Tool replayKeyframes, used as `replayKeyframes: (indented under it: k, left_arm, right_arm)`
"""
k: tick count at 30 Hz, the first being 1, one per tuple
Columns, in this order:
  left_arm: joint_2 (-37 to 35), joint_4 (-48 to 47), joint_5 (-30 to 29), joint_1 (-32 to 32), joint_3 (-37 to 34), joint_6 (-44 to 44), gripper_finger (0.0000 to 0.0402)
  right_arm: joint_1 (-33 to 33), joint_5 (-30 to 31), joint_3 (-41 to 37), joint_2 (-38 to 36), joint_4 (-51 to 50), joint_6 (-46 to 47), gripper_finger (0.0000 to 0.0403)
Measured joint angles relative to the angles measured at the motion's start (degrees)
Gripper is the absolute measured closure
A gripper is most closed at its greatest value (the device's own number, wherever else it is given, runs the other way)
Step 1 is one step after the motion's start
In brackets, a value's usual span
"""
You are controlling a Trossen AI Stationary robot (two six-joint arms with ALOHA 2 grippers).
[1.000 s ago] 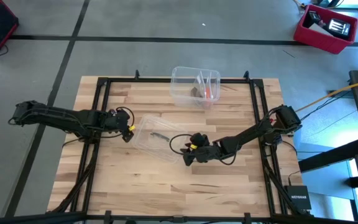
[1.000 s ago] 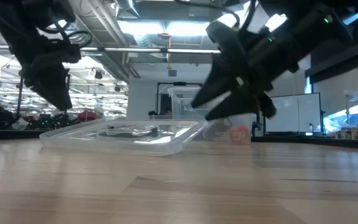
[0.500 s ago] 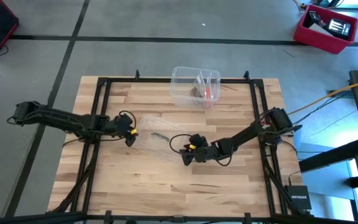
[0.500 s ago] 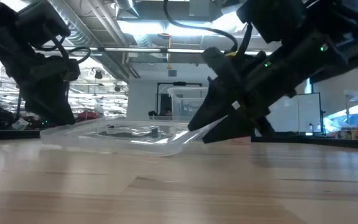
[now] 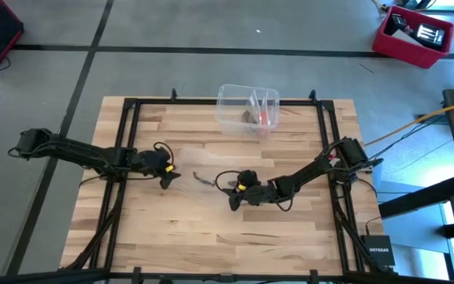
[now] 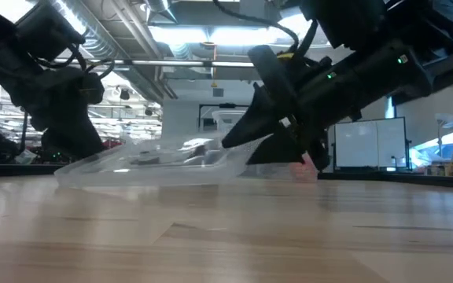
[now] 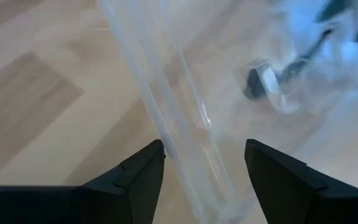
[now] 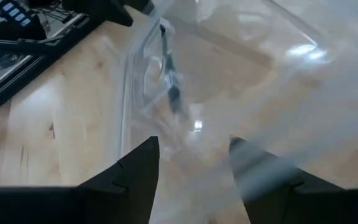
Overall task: Roll bandage
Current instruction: Close the container
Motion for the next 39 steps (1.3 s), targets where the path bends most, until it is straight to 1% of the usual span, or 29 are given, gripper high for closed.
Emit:
replayKeyframes:
  k: [2,4,6,8,10,12,13,15,17,19,21,23,24,25,27,28,30,32,33,34,35,37,39]
  left_arm:
    - [0.00,1.37,2.15,0.00,0.00,0.71,0.0188]
    - [0.00,1.61,2.76,0.00,0.00,1.04,0.0188]
    - [0.00,1.22,2.78,-0.02,0.00,1.07,0.0188]
    - [0.00,1.17,2.78,-0.02,0.00,1.11,0.0188]
    - [-0.09,1.17,3.50,-0.02,0.02,1.85,0.0188]
    - [-0.68,0.04,7.74,0.00,0.38,2.91,0.0188]
    - [-1.23,-1.73,9.45,0.00,1.22,3.10,0.0188]
    - [-2.71,-6.94,12.45,-0.08,3.64,2.91,0.0188]
    - [-4.53,-13.21,15.09,-0.24,7.66,3.03,0.0188]
    - [-6.79,-19.84,18.24,-0.62,13.13,4.37,0.0188]
    - [-8.43,-27.32,19.62,-0.82,19.09,6.29,0.0188]
    - [-9.82,-34.50,19.46,-0.93,24.65,8.54,0.0188]
    - [-10.54,-36.27,18.52,-0.90,27.18,9.66,0.0188]
    - [-11.28,-37.01,16.98,-0.90,29.41,10.77,0.0188]
    - [-12.38,-36.90,12.60,-0.88,31.99,12.09,0.0188]
    - [-12.74,-35.81,10.59,-0.86,32.60,12.49,0.0188]
    - [-13.15,-33.13,8.33,-0.85,32.92,13.07,0.0188]
    - [-12.55,-32.30,7.66,-0.79,32.86,13.48,0.0188]
    - [-12.06,-31.99,7.65,-0.79,32.85,13.72,0.0188]
    - [-11.63,-31.68,7.65,-0.80,32.85,13.88,0.0188]
    - [-11.16,-31.58,7.61,-0.74,32.85,14.28,0.0188]
    - [-10.61,-31.71,7.13,-0.05,32.85,15.68,0.0188]
    - [-10.16,-33.10,6.55,0.68,33.54,17.21,0.0188]
  right_arm:
    - [0.00,0.11,0.00,0.00,0.91,-2.20,0.0205]
    - [0.00,-0.03,0.00,0.00,2.24,-4.48,0.0210]
    - [0.04,-0.13,0.05,0.00,2.81,-6.74,0.0227]
    - [0.04,-0.80,0.41,0.00,2.59,-8.89,0.0259]
    - [0.04,-2.29,0.87,0.00,2.78,-11.19,0.0303]
    - [0.04,-4.14,1.52,-0.21,3.15,-13.46,0.0356]
    - [0.08,-4.61,1.72,-0.69,2.73,-15.61,0.0375]
    - [0.87,-3.98,1.98,-1.47,0.98,-20.19,0.0378]
    - [1.76,-1.59,2.85,-2.94,-3.09,-25.33,0.0369]
    - [2.69,1.05,4.56,-5.14,-9.10,-31.09,0.0364]
    - [3.80,4.29,6.36,-7.08,-16.06,-37.04,0.0373]
    - [5.05,6.89,8.23,-7.82,-21.65,-44.08,0.0379]
    - [5.55,7.58,9.03,-7.85,-23.32,-47.45,0.0379]
    - [5.92,7.85,9.62,-7.85,-23.94,-50.02,0.0379]
    - [6.16,6.93,10.09,-7.77,-23.76,-51.83,0.0379]
    - [6.14,5.94,10.26,-7.62,-23.28,-51.79,0.0379]
    - [6.12,6.58,10.23,-7.52,-23.18,-50.93,0.0378]
    - [6.33,6.23,10.23,-7.54,-21.69,-47.53,0.0379]
    - [6.25,4.55,10.23,-7.84,-21.15,-44.27,0.0379]
    - [5.60,2.10,10.23,-8.37,-20.97,-39.75,0.0379]
    - [4.92,-1.73,10.23,-9.09,-20.91,-34.07,0.0379]
    - [3.33,-11.20,10.24,-10.31,-20.47,-21.62,0.0379]
    - [2.08,-18.71,10.25,-10.84,-20.49,-11.16,0.0379]
